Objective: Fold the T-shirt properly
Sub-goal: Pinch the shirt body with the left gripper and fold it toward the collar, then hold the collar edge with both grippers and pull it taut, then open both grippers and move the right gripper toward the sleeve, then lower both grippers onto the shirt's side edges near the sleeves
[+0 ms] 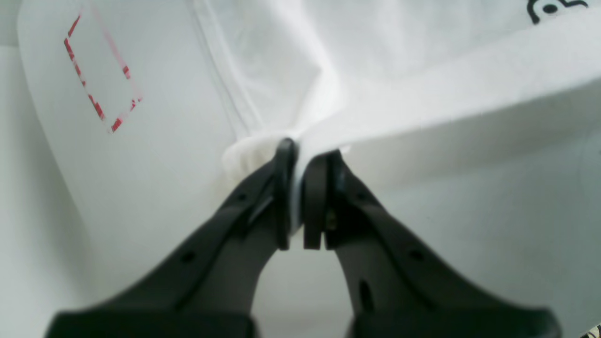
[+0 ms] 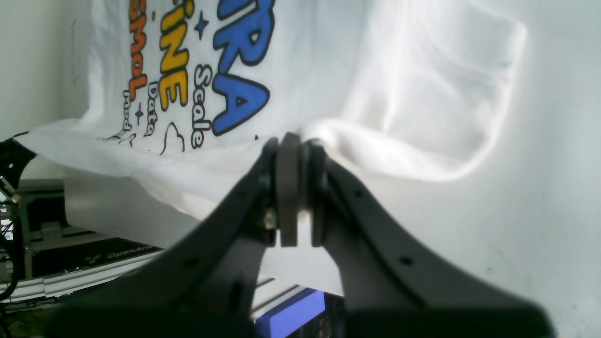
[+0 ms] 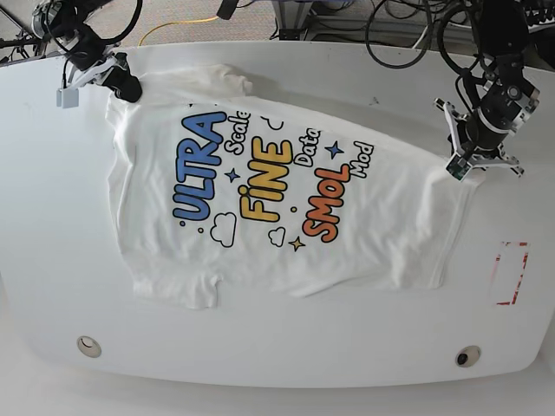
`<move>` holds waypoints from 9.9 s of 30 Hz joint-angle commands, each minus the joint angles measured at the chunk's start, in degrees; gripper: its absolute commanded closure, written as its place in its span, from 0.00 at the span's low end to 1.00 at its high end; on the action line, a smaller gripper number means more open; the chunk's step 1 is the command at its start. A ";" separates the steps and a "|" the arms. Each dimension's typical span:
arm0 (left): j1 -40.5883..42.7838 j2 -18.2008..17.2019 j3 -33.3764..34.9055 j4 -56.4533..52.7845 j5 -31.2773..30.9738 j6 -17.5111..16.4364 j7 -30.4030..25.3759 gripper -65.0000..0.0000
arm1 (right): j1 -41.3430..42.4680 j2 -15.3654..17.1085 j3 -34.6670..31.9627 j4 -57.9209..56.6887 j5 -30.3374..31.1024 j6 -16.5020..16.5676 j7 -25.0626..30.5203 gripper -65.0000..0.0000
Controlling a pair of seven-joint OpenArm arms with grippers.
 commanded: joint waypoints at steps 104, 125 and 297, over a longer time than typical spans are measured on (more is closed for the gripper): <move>-6.48 -0.65 -4.23 -30.31 -0.10 0.60 -14.34 0.82 | 9.02 12.32 -5.29 -14.21 -21.34 0.12 13.12 1.00; 12.07 -0.48 -7.58 -10.53 -0.45 0.60 -6.96 0.81 | 0.67 13.99 -4.93 -0.14 -11.23 0.12 7.23 0.27; -10.61 -0.56 -27.71 -3.84 -12.67 0.60 16.60 0.27 | 46.38 13.29 -27.18 -49.90 -58.44 0.12 48.55 0.60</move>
